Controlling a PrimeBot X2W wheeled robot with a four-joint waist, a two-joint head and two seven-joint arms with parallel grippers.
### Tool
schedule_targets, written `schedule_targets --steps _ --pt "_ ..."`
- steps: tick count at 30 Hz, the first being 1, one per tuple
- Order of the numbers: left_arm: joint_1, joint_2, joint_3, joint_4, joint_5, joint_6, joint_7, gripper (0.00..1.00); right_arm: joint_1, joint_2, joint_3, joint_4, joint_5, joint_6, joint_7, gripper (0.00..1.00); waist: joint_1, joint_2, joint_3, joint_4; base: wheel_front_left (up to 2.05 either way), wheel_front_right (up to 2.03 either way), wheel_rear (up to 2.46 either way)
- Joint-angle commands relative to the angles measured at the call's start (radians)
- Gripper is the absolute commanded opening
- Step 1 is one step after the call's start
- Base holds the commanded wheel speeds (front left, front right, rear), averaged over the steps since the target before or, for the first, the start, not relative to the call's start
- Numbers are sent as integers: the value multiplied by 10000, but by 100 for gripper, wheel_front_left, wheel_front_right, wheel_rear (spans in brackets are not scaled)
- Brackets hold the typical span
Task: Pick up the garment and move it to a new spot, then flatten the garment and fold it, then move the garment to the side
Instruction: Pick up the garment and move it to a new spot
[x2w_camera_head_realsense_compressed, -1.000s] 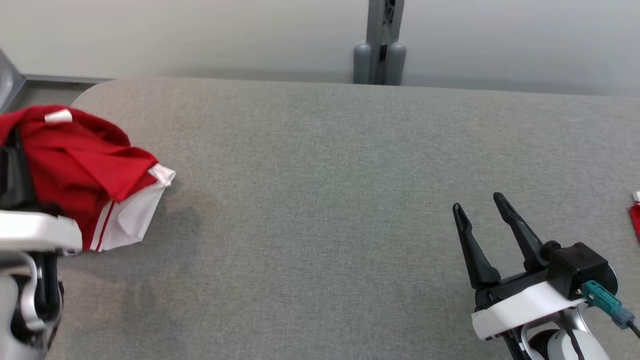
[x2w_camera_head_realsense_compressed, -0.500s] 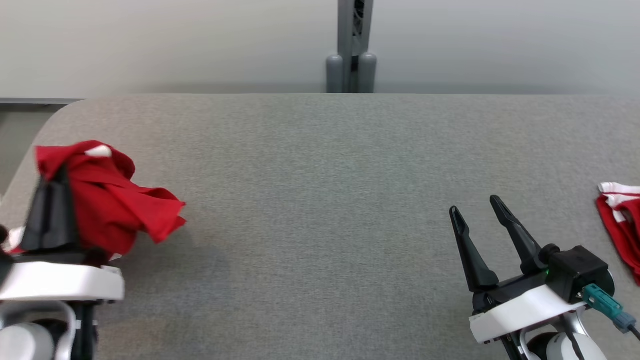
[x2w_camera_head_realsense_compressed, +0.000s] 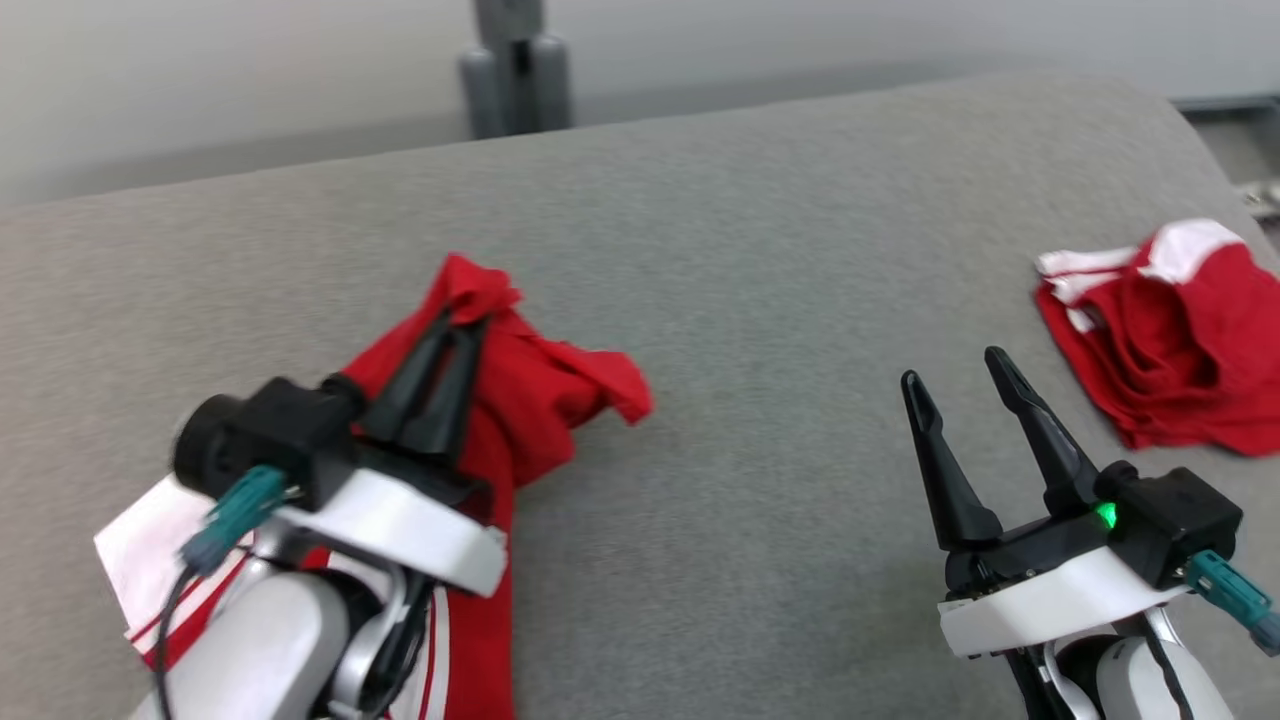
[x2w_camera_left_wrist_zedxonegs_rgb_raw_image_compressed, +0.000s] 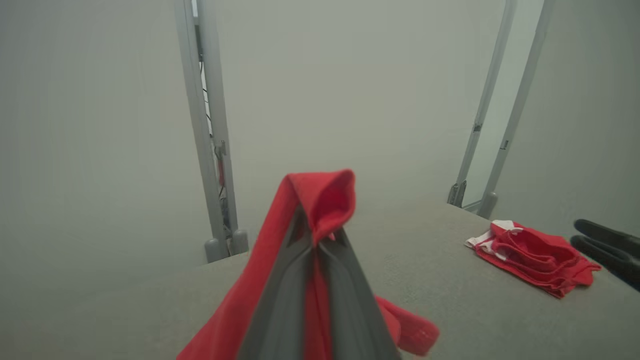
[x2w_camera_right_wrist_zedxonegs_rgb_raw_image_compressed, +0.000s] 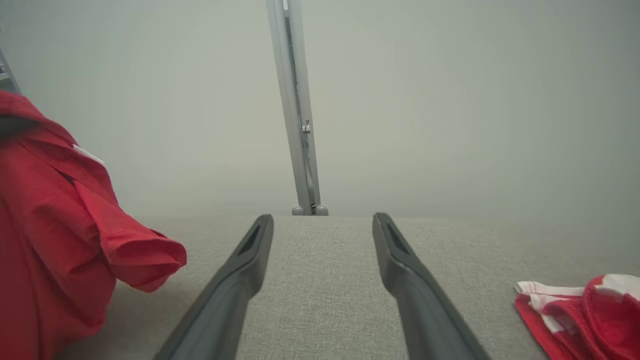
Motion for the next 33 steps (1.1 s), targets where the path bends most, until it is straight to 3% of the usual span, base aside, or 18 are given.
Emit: schedule_targets --steps 1,6,17,18,19,27,33 --pt "-420 -257 -264 294 10 -255 47 0 -93 -43 -108 84 110 -3 -164 100 0 0 649 -986 0 0 0" --pt "-1363 -943 -1001 1709 40 -931 143 0 -264 -37 -169 231 369 -3 -474 100 0 0 1235 -1906 0 0 0" --pt "-3255 -2532 -1819 5559 -97 -2232 -312 0 -526 -38 -151 749 745 -3 -983 100 0 0 1926 -2736 0 0 0" --pt "-3356 -2661 -1853 5913 -118 -2322 -395 34 -553 -41 -140 797 768 -3 -1023 100 0 0 1939 -2745 0 0 0" --pt "-3472 -2764 -1873 6245 -139 -2416 -509 100 -593 -44 -145 827 786 -3 -1045 100 0 0 1932 -2739 0 0 0" --pt "-3787 -3203 -2027 7064 -321 -3111 -1602 100 -608 -47 -479 1034 555 -3 -1064 100 0 0 1403 -1993 0 0 0" --pt "-3414 -2971 -1500 6462 -438 -2761 -2221 100 -611 -52 -819 896 142 -3 -792 100 0 0 817 -919 0 0 0"
